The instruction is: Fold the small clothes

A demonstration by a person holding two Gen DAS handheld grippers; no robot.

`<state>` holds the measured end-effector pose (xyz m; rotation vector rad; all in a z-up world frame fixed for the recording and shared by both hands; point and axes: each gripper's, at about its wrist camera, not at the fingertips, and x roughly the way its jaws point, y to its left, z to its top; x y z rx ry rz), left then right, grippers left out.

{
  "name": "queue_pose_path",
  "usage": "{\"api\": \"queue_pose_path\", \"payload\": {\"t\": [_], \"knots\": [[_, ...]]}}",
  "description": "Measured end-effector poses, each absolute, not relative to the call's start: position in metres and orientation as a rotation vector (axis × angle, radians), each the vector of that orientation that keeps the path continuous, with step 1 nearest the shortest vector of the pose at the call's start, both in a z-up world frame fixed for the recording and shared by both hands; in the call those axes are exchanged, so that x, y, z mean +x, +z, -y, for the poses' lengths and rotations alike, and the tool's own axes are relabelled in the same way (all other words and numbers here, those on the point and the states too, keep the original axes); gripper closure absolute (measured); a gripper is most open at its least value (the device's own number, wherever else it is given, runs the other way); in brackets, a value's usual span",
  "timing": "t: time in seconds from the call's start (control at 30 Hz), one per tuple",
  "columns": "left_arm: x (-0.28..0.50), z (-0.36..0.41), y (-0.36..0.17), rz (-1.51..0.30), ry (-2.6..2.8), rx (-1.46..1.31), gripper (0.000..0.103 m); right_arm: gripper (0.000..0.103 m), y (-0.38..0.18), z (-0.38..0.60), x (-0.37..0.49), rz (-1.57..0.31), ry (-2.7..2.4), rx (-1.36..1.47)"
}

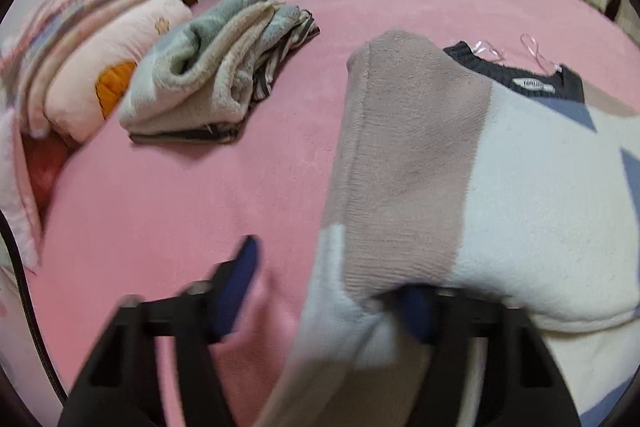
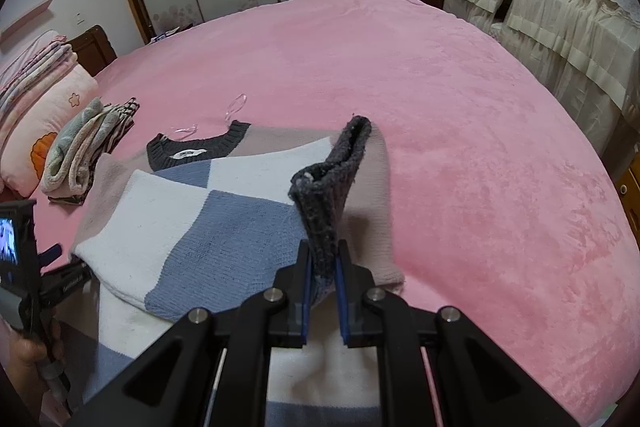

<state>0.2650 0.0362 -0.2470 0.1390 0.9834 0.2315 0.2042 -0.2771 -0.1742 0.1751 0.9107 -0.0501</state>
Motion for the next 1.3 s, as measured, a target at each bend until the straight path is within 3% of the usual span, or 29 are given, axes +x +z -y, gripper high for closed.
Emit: {"api": "queue_pose_path", "payload": {"t": [0.07,0.1,0.23,0.37,0.53,0.67,0.9,1.13,1.3], "knots": [[0.264,-0.047,-0.244,-0.98,0.217,0.041,0.079,0.092,-0.174,0.274,0.205,-0.907,-0.035,0.177],[0.263,-0.05,-0.243,-0.973,0.226,0.012,0.079,0.092,-0.174,0.273,0.206,-0.904,-0.021,0.18],[0.258,-0.085,-0.244,-0.965,0.239,-0.212,0.078,0.092,-0.181,0.263,0.209,-0.917,-0.01,0.164],[0.261,-0.118,-0.263,-1.03,0.196,-0.414,0.07,0.083,-0.202,0.262,0.212,-0.997,-0.025,0.152],[0.258,-0.132,-0.268,-1.023,0.14,-0.486,0.069,0.068,-0.199,0.277,0.199,-1.001,-0.028,0.167],[0.255,-0.14,-0.269,-1.02,0.117,-0.536,0.068,0.066,-0.183,0.292,0.192,-0.975,-0.056,0.141],[0.247,-0.141,-0.259,-1.08,0.034,-0.473,0.063,0.066,-0.176,0.296,0.204,-0.967,-0.068,0.092],[0.245,-0.144,-0.213,-1.08,-0.024,-0.29,0.062,0.066,-0.19,0.291,0.228,-0.993,-0.061,0.047],[0.276,-0.136,-0.182,-1.054,-0.048,-0.165,0.051,0.066,-0.198,0.29,0.239,-1.013,-0.048,0.049]]}}
